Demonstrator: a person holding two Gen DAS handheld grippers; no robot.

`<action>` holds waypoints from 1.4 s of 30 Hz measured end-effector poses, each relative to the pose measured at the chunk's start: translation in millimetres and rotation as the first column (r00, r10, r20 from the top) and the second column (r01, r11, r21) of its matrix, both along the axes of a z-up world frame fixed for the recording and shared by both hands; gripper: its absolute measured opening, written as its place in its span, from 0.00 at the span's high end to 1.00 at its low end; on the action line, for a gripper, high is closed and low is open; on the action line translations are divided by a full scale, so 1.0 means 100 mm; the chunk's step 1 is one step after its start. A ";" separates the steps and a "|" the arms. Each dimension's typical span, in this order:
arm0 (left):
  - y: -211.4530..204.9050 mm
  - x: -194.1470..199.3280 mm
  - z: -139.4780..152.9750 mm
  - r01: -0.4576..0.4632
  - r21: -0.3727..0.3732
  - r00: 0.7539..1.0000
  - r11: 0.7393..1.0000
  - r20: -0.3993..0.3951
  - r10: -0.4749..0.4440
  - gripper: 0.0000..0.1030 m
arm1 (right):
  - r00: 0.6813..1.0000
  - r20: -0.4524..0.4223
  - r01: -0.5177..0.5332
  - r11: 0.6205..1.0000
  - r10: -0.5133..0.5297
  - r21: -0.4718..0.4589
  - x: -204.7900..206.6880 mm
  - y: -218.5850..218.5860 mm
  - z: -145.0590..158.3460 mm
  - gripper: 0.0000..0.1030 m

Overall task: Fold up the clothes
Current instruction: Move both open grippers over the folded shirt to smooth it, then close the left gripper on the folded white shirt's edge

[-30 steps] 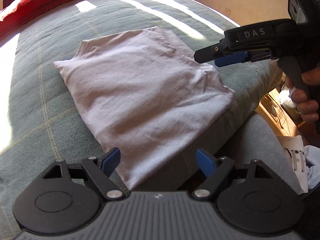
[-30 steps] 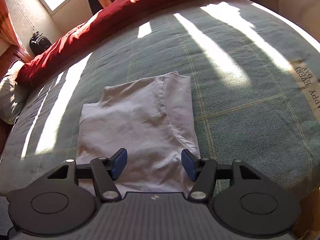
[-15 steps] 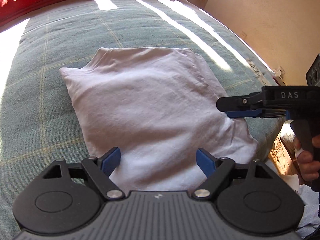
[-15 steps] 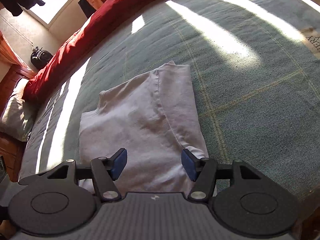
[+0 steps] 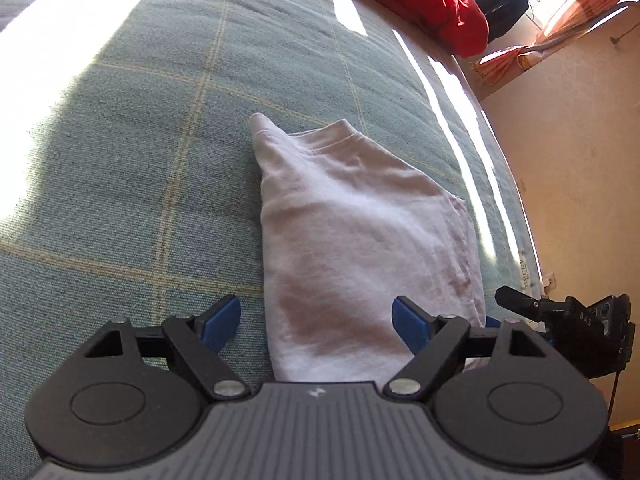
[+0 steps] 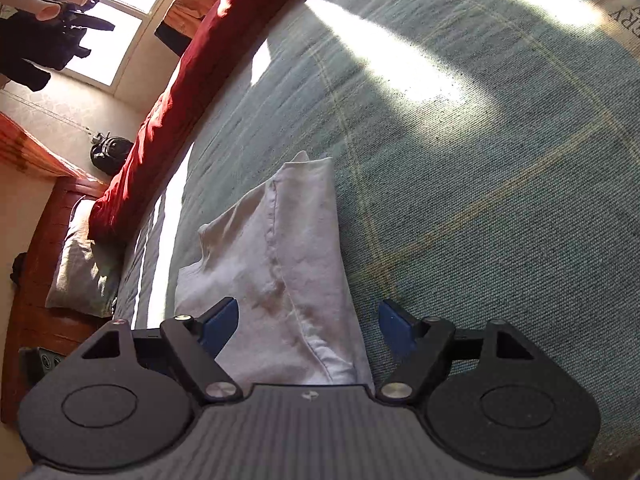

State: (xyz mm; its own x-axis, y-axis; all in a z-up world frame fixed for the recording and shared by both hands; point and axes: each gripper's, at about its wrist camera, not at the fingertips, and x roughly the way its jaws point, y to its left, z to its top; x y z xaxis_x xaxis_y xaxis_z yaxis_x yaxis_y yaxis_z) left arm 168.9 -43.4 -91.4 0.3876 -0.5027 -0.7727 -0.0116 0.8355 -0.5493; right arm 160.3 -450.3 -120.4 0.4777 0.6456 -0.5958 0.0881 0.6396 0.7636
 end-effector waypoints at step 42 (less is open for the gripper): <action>0.09 0.01 -0.38 0.005 -0.288 0.999 0.958 -0.049 -0.020 0.23 | 0.987 -0.020 -0.157 0.975 0.162 0.160 0.22 0.16 -0.20 0.13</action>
State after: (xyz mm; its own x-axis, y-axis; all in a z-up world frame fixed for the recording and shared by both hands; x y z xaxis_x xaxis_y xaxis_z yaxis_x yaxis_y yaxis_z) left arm 170.0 -34.3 -129.5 0.3433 -0.7111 -0.6136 -0.0362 0.6428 -0.7652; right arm 182.7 -433.9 -139.9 0.3433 0.7986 -0.4943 0.0210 0.5196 0.8542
